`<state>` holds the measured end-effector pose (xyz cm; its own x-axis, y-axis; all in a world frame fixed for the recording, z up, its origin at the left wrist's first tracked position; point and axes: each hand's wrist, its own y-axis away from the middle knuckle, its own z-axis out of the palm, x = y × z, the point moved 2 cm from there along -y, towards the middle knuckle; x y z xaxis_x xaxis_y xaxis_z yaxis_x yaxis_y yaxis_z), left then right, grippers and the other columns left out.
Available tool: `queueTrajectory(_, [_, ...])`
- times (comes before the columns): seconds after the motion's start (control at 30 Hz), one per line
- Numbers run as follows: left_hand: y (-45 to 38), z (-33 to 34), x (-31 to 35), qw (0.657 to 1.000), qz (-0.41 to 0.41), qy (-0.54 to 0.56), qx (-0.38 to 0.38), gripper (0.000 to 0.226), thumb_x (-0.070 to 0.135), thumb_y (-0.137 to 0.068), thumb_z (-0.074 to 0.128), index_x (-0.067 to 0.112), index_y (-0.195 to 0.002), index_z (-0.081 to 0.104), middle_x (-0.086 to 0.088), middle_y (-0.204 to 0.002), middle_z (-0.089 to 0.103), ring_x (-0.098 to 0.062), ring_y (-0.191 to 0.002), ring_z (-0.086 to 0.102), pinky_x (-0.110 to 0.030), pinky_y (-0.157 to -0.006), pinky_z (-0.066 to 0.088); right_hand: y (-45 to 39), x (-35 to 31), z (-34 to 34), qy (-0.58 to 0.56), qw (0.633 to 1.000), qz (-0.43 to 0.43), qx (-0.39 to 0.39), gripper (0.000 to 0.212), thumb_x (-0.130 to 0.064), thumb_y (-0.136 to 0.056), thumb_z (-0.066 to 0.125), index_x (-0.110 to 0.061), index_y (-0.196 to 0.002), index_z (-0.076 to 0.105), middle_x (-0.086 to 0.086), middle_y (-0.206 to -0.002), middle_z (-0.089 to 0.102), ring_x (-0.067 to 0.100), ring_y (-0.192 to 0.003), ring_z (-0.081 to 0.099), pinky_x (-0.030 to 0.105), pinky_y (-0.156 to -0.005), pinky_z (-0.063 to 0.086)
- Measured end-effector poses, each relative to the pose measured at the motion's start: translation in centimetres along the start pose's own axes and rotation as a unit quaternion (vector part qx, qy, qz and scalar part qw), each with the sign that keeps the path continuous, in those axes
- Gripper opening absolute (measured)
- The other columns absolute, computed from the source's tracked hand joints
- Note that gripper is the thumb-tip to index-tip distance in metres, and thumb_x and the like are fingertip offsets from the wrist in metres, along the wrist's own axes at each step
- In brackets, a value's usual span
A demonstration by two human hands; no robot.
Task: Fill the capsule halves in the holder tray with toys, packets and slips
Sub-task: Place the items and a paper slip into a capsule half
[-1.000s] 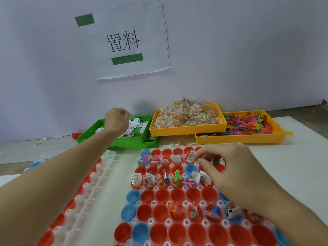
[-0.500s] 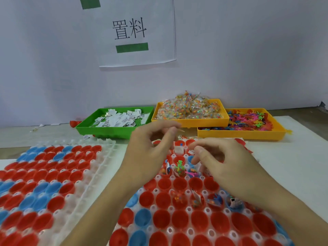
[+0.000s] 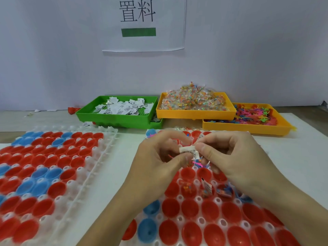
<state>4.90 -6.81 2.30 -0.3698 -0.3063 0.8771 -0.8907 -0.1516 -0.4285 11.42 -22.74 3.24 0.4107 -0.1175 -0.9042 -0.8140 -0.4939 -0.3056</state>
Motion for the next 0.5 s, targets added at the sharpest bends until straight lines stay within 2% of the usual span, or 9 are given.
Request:
queueTrajectory(0.1, [-0.09,-0.41,-0.13,1.000,-0.015,0.017,0.001,0.021,0.006,-0.080,0.078,0.022,-0.089,0.067,-0.005,-0.067,0.072,-0.015,-0.060,0.065,-0.025,-0.059,0.050,0.08,0.07,0.25,0.049,0.998,-0.025,0.020,0.011,-0.024,-0.089,0.071,-0.028,-0.080,0.075,-0.010,-0.072,0.073,0.004,-0.064,0.068,0.016,-0.062,0.052])
queueTrajectory(0.2, [-0.13,-0.55,-0.18,1.000,-0.005,-0.017,0.005,0.011,0.009,-0.080,0.079,0.018,-0.083,0.073,0.002,-0.072,0.075,-0.013,-0.066,0.068,-0.031,-0.063,0.053,0.23,-0.21,0.46,0.083,0.994,-0.058,0.031,0.011,-0.025,-0.089,0.069,-0.031,-0.081,0.073,-0.012,-0.077,0.073,0.007,-0.073,0.070,0.025,-0.068,0.057])
queueTrajectory(0.27, [-0.14,-0.55,-0.23,1.000,-0.007,0.000,0.007,0.011,0.010,-0.080,0.078,0.020,-0.081,0.074,0.003,-0.073,0.075,-0.011,-0.067,0.069,-0.029,-0.065,0.053,0.34,-0.49,0.55,0.081,0.994,-0.071,0.024,0.009,-0.025,-0.090,0.069,-0.032,-0.084,0.073,-0.014,-0.079,0.073,0.006,-0.077,0.070,0.028,-0.069,0.058])
queueTrajectory(0.37, [-0.11,-0.46,-0.39,0.999,-0.015,0.028,-0.009,0.008,0.015,-0.080,0.078,0.020,-0.082,0.073,0.003,-0.074,0.075,-0.009,-0.068,0.069,-0.020,-0.065,0.051,0.41,-0.56,0.51,0.077,0.994,-0.078,0.011,0.010,-0.021,-0.089,0.071,-0.029,-0.084,0.074,-0.014,-0.078,0.074,0.005,-0.076,0.071,0.028,-0.069,0.058])
queueTrajectory(0.5, [-0.18,-0.77,-0.39,0.999,-0.030,0.019,-0.021,0.009,0.026,-0.077,0.077,0.023,-0.085,0.074,0.001,-0.079,0.075,-0.014,-0.075,0.070,-0.024,-0.069,0.054,0.40,-0.92,0.14,0.103,0.990,-0.095,0.033,0.010,-0.019,-0.087,0.073,-0.027,-0.081,0.076,-0.011,-0.074,0.073,0.010,-0.071,0.069,0.031,-0.065,0.055])
